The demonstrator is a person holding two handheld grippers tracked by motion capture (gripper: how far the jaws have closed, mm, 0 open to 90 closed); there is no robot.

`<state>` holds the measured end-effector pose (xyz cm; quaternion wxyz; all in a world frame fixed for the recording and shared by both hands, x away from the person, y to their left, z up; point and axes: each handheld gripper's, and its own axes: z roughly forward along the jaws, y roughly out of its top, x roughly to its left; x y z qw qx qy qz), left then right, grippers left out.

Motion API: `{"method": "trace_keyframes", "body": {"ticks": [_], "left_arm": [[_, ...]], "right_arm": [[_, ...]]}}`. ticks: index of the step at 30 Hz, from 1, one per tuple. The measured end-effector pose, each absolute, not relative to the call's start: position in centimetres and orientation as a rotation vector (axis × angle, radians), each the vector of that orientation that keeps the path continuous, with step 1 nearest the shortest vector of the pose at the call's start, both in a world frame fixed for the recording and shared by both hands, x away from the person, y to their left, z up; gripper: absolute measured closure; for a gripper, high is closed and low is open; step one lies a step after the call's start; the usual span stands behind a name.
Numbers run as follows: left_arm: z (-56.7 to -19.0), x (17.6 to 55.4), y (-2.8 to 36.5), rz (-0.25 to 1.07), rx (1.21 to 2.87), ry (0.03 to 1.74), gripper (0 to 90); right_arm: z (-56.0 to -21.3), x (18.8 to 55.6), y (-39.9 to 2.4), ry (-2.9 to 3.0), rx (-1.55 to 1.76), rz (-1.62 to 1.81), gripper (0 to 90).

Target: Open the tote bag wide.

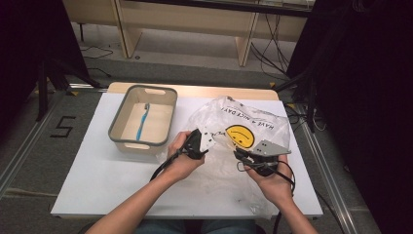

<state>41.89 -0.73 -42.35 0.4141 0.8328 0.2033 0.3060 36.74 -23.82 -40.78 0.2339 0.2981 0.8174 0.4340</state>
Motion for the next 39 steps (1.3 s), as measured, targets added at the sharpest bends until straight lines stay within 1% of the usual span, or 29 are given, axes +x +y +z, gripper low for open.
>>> {"method": "trace_keyframes", "body": {"ticks": [1,2,3,5,6,8,11,13,14,15,16,17,18,19,20,22,24,27,28,31,35,39], "left_arm": [[-42.1,41.9,-0.7,0.77,2.08,0.514,89.0],[-41.9,42.0,-0.8,0.766,2.064,0.518,89.0],[-41.7,42.0,-0.8,0.762,2.066,0.511,89.0],[-41.4,42.1,-0.9,0.771,2.063,0.503,89.0],[-41.3,42.0,-1.0,0.773,2.059,0.502,89.0],[-41.1,42.0,-1.1,0.778,2.042,0.502,89.0],[-40.6,41.8,-1.1,0.783,2.015,0.502,89.0],[-40.4,41.8,-1.1,0.783,2.014,0.495,89.0],[-40.4,41.8,-1.0,0.786,2.017,0.491,88.9],[-40.4,41.8,-1.0,0.789,2.02,0.491,88.9],[-40.4,41.8,-0.9,0.793,2.031,0.49,88.4],[-40.4,41.8,-0.8,0.792,2.037,0.488,85.1],[-40.5,41.9,-0.6,0.785,2.039,0.49,85.1],[-40.5,41.8,-0.6,0.779,2.041,0.491,82.7],[-40.6,41.8,-0.4,0.769,2.048,0.492,79.2],[-40.6,41.4,-0.2,0.75,2.043,0.504,67.7],[-40.6,40.9,0.2,0.723,2.044,0.526,50.8],[-40.6,39.9,1.3,0.711,2.02,0.579,37.5],[-40.6,39.6,1.7,0.703,2.016,0.588,34.4],[-40.3,38.9,3.0,0.669,2.011,0.607,27.7],[-40.0,38.0,4.8,0.633,2.015,0.611,23.1],[-39.6,37.6,6.8,0.632,1.995,0.639,21.4]], "right_arm": [[-40.9,36.8,-23.5,2.248,0.81,1.173,62.2],[-40.9,36.8,-23.5,2.248,0.81,1.173,62.2],[-40.9,36.8,-23.3,2.25,0.803,1.172,54.7],[-40.8,37.0,-22.8,2.25,0.79,1.171,33.5],[-40.8,37.1,-22.5,2.241,0.785,1.158,26.1],[-40.8,37.3,-21.7,2.245,0.757,1.136,16.3],[-41.4,37.8,-20.8,2.288,0.724,1.064,15.7],[-42.1,38.4,-20.5,2.292,0.747,0.991,18.5],[-42.4,38.9,-20.7,2.274,0.761,0.962,34.1],[-42.4,38.9,-20.7,2.274,0.761,0.962,34.1],[-42.3,39.0,-20.9,2.266,0.789,0.967,46.1],[-41.9,39.1,-21.3,2.256,0.813,1.017,66.5],[-41.9,39.1,-21.3,2.256,0.813,1.017,66.5],[-41.6,39.1,-21.4,2.231,0.826,1.026,74.2],[-41.4,39.1,-21.5,2.205,0.834,1.024,79.9],[-41.0,39.2,-21.8,2.158,0.861,1.04,88.4],[-40.7,39.2,-22.1,2.106,0.9,1.063,90.0],[-40.1,39.2,-22.4,2.045,0.905,1.072,90.0],[-40.0,39.1,-22.4,2.027,0.907,1.073,90.0],[-39.6,39.1,-22.5,1.991,0.914,1.084,90.0],[-39.4,39.0,-22.5,1.978,0.927,1.091,90.0],[-39.4,39.0,-22.3,1.98,0.925,1.098,90.0]]}}
